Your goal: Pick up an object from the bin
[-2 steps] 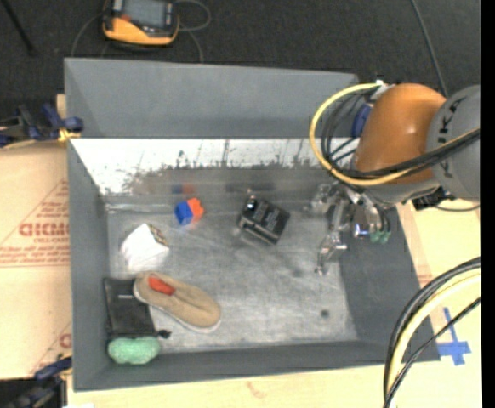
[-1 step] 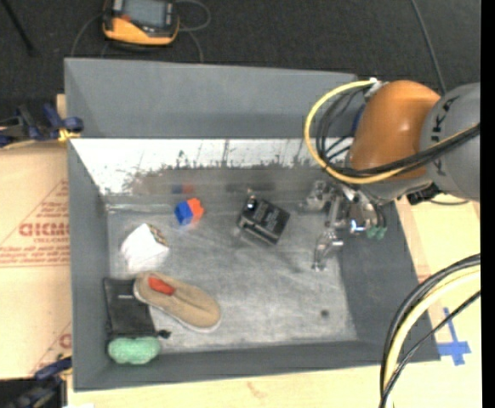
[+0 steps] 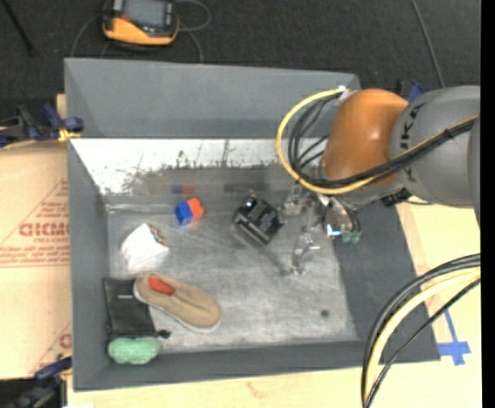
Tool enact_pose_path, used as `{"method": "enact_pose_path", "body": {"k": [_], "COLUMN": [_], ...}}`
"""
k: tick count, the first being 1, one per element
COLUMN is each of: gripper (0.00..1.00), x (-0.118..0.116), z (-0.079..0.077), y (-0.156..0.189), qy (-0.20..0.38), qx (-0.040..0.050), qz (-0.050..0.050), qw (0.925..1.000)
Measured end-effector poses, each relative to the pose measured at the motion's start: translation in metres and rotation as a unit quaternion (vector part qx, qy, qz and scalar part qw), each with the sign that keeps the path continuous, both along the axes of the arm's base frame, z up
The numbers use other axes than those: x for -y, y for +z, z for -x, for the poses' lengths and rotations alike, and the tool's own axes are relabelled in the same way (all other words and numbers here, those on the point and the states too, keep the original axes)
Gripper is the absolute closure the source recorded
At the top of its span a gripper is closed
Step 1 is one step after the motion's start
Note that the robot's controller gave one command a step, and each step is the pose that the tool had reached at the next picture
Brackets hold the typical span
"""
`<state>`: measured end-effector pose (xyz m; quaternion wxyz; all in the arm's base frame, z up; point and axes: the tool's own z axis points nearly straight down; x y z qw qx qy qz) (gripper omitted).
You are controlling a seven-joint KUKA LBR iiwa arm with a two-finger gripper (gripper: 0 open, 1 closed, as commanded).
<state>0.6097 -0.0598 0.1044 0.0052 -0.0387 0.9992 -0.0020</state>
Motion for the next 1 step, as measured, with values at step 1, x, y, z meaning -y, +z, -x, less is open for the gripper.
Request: {"method": "enact_pose_path", "body": {"k": [1], "gripper": [0.00], "x": [-0.0160], "z": [-0.0271], "y": [-0.0123], "qy": [0.006], "qx": [0.0079], "qz": [0.001], "qw": [1.0000]}}
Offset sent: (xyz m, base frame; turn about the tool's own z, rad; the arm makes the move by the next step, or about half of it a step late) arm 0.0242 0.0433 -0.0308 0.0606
